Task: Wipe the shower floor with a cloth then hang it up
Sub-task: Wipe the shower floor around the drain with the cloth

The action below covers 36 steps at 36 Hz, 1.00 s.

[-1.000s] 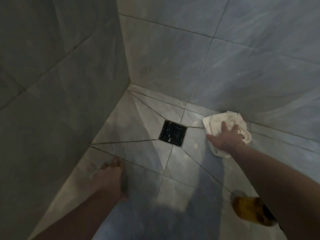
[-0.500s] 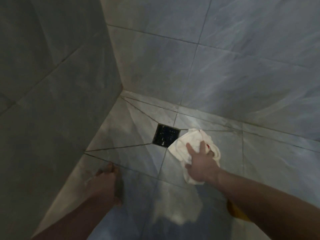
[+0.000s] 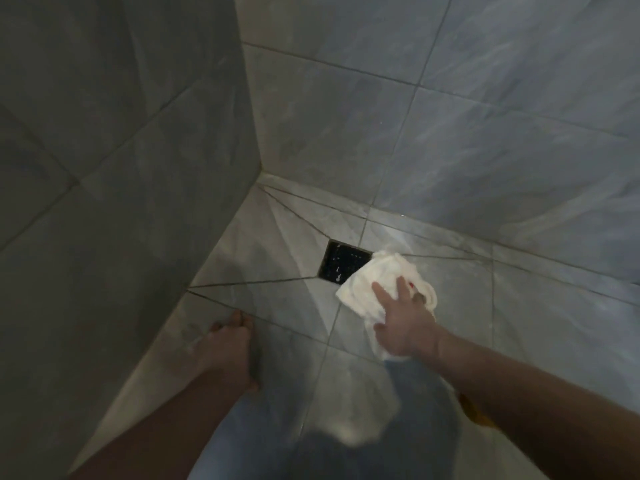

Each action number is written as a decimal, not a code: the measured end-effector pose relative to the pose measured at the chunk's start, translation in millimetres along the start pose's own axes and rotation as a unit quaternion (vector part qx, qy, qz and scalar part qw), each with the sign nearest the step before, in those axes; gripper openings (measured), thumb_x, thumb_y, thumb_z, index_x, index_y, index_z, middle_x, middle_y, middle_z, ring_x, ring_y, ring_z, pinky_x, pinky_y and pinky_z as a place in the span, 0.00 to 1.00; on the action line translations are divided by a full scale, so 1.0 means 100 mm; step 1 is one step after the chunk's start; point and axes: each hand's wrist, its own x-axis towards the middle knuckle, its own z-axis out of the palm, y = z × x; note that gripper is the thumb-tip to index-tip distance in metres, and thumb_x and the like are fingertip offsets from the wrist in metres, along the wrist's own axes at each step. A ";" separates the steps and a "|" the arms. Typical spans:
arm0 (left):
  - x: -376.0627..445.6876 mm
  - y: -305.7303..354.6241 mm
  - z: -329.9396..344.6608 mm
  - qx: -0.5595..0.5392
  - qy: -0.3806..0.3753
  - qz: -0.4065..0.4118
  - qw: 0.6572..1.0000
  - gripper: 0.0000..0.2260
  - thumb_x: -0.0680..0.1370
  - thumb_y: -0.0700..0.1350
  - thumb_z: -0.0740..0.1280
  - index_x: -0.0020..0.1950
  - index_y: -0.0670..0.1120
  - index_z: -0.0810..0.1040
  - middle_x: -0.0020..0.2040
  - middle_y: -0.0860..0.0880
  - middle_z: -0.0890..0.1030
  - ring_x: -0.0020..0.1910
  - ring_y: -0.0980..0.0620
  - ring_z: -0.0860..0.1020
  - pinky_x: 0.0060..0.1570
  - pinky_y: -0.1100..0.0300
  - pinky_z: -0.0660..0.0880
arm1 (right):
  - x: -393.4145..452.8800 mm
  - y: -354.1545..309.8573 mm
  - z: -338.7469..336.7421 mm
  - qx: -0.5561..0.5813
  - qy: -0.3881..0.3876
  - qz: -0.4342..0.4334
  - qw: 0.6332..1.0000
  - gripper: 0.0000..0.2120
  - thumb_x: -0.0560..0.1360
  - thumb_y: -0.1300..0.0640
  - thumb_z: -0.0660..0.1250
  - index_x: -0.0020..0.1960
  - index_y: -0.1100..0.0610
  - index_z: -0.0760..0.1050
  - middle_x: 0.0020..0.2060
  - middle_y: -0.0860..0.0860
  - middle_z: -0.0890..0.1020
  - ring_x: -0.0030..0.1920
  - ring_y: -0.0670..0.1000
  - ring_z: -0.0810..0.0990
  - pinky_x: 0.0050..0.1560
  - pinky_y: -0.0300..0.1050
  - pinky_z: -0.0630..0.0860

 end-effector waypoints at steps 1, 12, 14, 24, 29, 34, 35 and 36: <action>0.00 0.00 -0.01 0.000 -0.001 0.001 1.000 0.51 0.57 0.57 0.80 0.74 0.49 0.59 0.70 0.51 0.68 0.63 0.46 0.74 0.57 0.51 0.76 | -0.15 -0.11 0.08 -0.004 -0.003 -0.022 1.000 0.39 0.77 0.44 0.62 0.79 0.41 0.42 0.79 0.58 0.40 0.75 0.72 0.50 0.73 0.62 0.59; -0.07 -0.07 -0.01 -0.010 0.047 0.026 0.999 0.47 0.54 0.60 0.80 0.69 0.52 0.67 0.62 0.50 0.77 0.58 0.46 0.79 0.54 0.55 0.76 | -0.72 -0.94 0.46 0.086 -0.026 -0.057 0.994 0.42 0.73 0.50 0.68 0.78 0.40 0.45 0.78 0.52 0.35 0.76 0.68 0.40 0.73 0.68 0.54; -0.08 -0.10 -0.03 -0.023 0.048 0.041 0.998 0.47 0.58 0.59 0.78 0.73 0.53 0.62 0.64 0.50 0.77 0.59 0.47 0.79 0.55 0.55 0.75 | -0.71 -0.91 0.41 0.129 -0.037 -0.056 0.989 0.42 0.72 0.50 0.67 0.78 0.41 0.46 0.78 0.50 0.35 0.77 0.66 0.39 0.75 0.67 0.52; -0.27 -0.20 -0.19 -0.159 0.146 0.129 0.968 0.36 0.63 0.61 0.65 0.70 0.51 0.69 0.67 0.50 0.71 0.63 0.48 0.75 0.61 0.55 0.73 | -0.65 -1.02 0.15 0.368 -0.015 -0.067 0.927 0.36 0.72 0.53 0.67 0.78 0.46 0.61 0.80 0.48 0.53 0.79 0.51 0.53 0.76 0.44 0.55; -0.45 0.17 0.03 -0.143 0.203 0.219 0.944 0.36 0.66 0.63 0.59 0.71 0.49 0.70 0.71 0.48 0.70 0.69 0.48 0.69 0.69 0.57 0.65 | -0.53 -1.10 0.03 0.550 0.037 -0.066 0.832 0.22 0.73 0.64 0.66 0.61 0.44 0.78 0.58 0.47 0.78 0.54 0.49 0.79 0.54 0.37 0.76; -0.29 0.44 0.25 -0.060 0.055 0.168 0.982 0.40 0.72 0.73 0.53 0.78 0.58 0.43 0.80 0.50 0.41 0.78 0.40 0.46 0.75 0.46 0.48 | -0.46 -0.62 0.02 0.428 0.176 -0.086 0.882 0.21 0.68 0.67 0.65 0.59 0.54 0.79 0.58 0.48 0.76 0.60 0.50 0.76 0.66 0.37 0.69; -0.24 0.45 0.25 -0.061 0.049 0.159 0.984 0.39 0.74 0.71 0.54 0.78 0.58 0.42 0.79 0.51 0.39 0.78 0.39 0.44 0.75 0.45 0.47 | -0.43 -0.49 0.03 0.379 0.185 -0.064 0.905 0.24 0.69 0.67 0.65 0.63 0.54 0.77 0.63 0.50 0.74 0.64 0.51 0.74 0.69 0.38 0.65; -0.19 0.46 0.25 -0.059 0.045 0.153 0.985 0.38 0.75 0.70 0.55 0.78 0.58 0.41 0.79 0.51 0.37 0.77 0.37 0.42 0.75 0.45 0.46 | -0.41 -0.37 0.03 0.332 0.180 -0.034 0.925 0.26 0.71 0.66 0.66 0.68 0.53 0.73 0.68 0.51 0.70 0.68 0.52 0.70 0.71 0.39 0.62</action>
